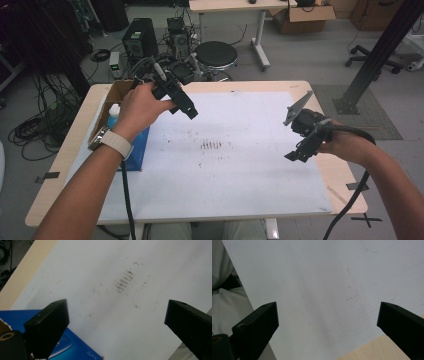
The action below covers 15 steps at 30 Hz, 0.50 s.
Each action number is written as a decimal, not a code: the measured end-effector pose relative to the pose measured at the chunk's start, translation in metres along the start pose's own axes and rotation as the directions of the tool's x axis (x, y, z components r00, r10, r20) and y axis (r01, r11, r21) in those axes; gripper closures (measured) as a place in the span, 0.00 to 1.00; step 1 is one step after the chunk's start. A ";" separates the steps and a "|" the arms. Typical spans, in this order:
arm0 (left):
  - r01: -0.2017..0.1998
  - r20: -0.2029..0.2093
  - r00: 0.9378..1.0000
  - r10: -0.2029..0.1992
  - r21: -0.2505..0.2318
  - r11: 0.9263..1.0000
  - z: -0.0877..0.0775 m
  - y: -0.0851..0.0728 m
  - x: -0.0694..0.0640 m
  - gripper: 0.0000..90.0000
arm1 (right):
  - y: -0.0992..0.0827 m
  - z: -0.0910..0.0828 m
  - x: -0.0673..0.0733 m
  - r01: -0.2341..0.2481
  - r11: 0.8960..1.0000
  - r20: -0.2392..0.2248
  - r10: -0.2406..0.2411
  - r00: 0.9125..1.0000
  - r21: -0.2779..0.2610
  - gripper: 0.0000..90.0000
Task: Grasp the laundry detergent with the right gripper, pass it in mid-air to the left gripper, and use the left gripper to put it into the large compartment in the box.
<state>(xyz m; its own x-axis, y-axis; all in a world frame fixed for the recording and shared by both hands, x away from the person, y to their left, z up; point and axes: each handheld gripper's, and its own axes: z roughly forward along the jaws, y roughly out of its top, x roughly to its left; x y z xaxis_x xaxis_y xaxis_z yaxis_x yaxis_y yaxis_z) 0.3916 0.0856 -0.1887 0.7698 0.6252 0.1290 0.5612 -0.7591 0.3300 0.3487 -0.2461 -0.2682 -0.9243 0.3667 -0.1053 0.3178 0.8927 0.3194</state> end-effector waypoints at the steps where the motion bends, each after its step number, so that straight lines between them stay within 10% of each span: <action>1: -0.016 0.005 1.000 0.016 -0.003 1.000 0.001 0.001 -0.001 0.07 | 0.000 0.001 0.000 0.002 1.000 -0.001 -0.002 1.000 -0.001 0.04; 15: -0.193 0.065 0.979 0.192 0.012 0.981 0.020 0.011 -0.022 0.07 | 0.000 0.006 0.001 0.006 1.000 -0.009 -0.006 1.000 0.008 0.04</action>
<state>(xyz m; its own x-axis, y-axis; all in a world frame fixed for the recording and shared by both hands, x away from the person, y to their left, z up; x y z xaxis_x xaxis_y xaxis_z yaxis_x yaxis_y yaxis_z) 0.3873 0.0598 -0.2061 0.8813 0.4548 0.1287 0.4058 -0.8676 0.2872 0.3492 -0.2439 -0.2735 -0.9282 0.3588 -0.0990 0.3136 0.8972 0.3109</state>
